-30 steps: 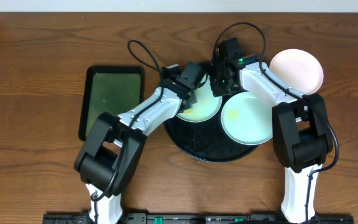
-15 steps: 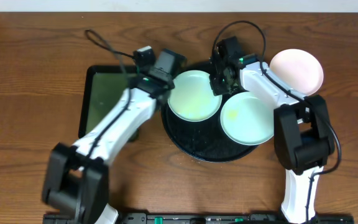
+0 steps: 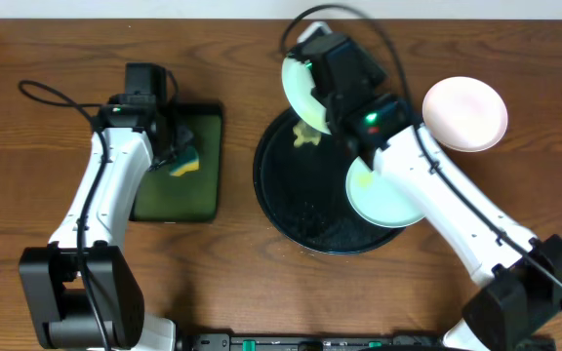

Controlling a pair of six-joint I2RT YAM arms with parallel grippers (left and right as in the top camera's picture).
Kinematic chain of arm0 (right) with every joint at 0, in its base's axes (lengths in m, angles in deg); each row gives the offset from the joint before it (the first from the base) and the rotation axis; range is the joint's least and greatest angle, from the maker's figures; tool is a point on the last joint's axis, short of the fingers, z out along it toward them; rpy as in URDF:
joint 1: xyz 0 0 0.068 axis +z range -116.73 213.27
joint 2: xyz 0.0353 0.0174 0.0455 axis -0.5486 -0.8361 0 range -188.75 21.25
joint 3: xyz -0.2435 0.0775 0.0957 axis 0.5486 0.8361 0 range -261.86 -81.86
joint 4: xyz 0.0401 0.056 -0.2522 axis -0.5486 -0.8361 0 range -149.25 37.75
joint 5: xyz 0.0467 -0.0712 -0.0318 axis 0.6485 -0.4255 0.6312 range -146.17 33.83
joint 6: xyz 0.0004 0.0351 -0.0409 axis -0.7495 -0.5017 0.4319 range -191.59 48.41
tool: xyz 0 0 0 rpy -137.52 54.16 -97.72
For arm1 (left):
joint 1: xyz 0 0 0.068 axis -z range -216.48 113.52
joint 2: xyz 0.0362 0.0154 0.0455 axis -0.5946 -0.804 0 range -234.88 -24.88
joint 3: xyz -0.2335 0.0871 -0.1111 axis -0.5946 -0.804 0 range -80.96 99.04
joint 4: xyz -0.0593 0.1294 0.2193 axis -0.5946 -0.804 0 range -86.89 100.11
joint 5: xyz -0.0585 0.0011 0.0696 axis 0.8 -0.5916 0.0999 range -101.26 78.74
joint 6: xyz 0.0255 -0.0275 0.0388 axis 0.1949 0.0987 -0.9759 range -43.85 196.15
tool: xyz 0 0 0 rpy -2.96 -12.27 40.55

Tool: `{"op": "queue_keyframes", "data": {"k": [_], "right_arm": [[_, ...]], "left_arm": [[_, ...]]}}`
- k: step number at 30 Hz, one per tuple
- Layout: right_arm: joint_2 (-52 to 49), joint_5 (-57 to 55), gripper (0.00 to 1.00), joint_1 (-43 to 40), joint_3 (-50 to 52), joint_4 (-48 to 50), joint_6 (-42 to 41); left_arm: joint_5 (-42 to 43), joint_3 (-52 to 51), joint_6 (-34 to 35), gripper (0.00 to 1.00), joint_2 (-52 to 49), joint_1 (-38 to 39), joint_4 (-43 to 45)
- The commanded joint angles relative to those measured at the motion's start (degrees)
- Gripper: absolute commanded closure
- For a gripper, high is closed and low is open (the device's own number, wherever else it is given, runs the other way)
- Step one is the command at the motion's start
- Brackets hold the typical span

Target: Clean dirty plates on tray and stack at the side

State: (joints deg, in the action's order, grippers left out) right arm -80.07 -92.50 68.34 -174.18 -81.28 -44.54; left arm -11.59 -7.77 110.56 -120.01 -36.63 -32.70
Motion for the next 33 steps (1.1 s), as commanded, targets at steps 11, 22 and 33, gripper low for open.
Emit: {"op": "queue_keyframes", "data": {"k": [11, 22, 33], "right_arm": [[0.5, -20.2, 0.99, 11.2, -0.6, 10.6, 37.9], [0.4, -11.3, 0.99, 9.9, -0.6, 4.5, 31.4], [-1.0, 10.9, 0.99, -5.9, -0.6, 0.2, -0.1]], "left_arm": [[1.4, -0.4, -4.9, 0.93, 0.4, -2.8, -1.9], [1.4, -0.4, -4.9, 0.93, 0.4, -2.8, -1.9], [1.4, -0.4, -4.9, 0.93, 0.4, -2.8, -2.6]]}}
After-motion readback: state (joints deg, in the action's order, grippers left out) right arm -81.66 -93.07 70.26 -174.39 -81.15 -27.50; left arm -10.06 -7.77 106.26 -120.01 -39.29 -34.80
